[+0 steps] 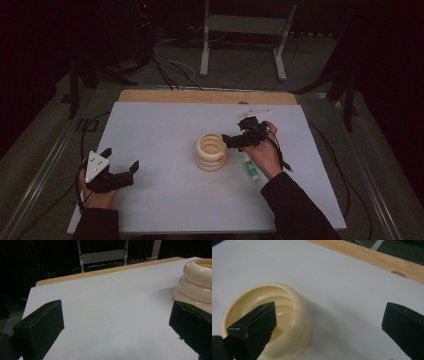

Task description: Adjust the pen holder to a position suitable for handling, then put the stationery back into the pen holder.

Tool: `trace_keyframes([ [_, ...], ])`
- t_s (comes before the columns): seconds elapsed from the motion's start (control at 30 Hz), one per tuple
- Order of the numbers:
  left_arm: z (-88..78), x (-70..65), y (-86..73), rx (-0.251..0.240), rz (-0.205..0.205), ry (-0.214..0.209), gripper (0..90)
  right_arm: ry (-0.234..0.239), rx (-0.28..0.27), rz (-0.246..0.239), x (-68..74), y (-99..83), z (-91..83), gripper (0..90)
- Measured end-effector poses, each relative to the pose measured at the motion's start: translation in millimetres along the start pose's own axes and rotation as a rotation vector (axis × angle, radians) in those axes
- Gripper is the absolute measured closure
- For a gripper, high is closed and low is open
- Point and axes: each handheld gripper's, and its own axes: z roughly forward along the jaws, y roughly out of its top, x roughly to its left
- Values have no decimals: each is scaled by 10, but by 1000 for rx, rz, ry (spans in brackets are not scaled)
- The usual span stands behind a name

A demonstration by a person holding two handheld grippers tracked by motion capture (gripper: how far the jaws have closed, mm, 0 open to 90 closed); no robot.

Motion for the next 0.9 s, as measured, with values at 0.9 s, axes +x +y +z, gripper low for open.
trace_keyframes([
  [0.9, 32, -14, 1, 4, 1, -1, 1, -97, 136, -24, -128, -362, -110, 0],
])
